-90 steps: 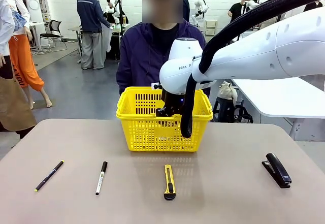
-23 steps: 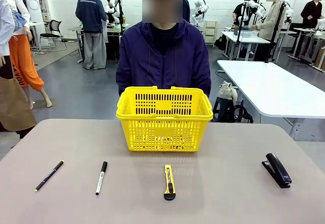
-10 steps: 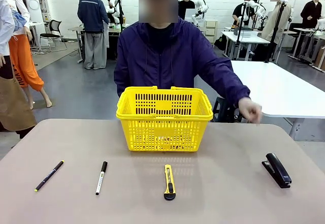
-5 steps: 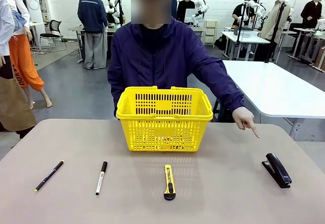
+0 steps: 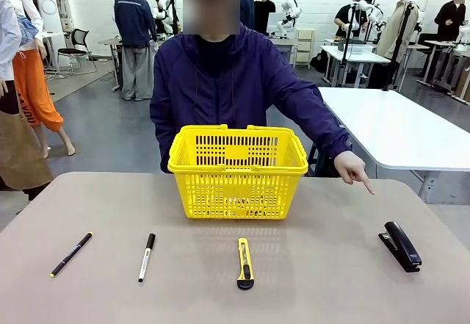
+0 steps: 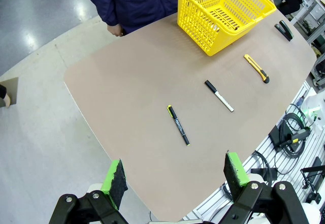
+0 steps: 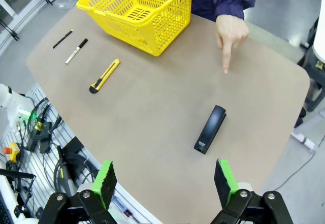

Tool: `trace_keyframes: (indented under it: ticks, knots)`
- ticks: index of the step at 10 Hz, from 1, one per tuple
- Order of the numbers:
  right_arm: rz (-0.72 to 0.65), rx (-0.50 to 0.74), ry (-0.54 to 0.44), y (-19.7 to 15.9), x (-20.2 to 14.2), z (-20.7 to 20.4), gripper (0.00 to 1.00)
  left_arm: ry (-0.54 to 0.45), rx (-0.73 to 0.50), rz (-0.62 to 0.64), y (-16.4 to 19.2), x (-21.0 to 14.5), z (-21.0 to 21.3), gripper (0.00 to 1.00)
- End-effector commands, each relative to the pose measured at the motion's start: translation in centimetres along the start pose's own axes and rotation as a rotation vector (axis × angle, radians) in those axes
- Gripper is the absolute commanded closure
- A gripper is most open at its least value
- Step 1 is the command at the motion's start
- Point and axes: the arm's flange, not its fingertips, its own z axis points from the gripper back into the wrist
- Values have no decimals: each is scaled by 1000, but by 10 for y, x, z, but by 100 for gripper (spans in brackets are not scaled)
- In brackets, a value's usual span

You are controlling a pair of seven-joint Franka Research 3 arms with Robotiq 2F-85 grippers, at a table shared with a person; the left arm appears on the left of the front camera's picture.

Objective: Place the items the person wants into the basket.
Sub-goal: Pick up the item the person points to and place it in the Market Basket.

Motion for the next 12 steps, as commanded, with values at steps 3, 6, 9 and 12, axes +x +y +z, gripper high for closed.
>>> trace_keyframes:
  ticks: [3, 6, 9, 12]
  knots:
    - [-18, -31, 250, 3, -5, -81, 0, -13, -15, -9, 0, -1, 1, 0]
    - [-96, -144, 414, -20, -14, -151, 0, -13, -15, -9, 0, -1, 1, 0]
    - [-199, -272, 473, -39, -33, -212, 0, -13, -15, -9, 0, -1, 1, 0]
    - [-262, -382, 494, -44, -46, -259, 0, -13, -15, -9, 0, -1, 1, 0]
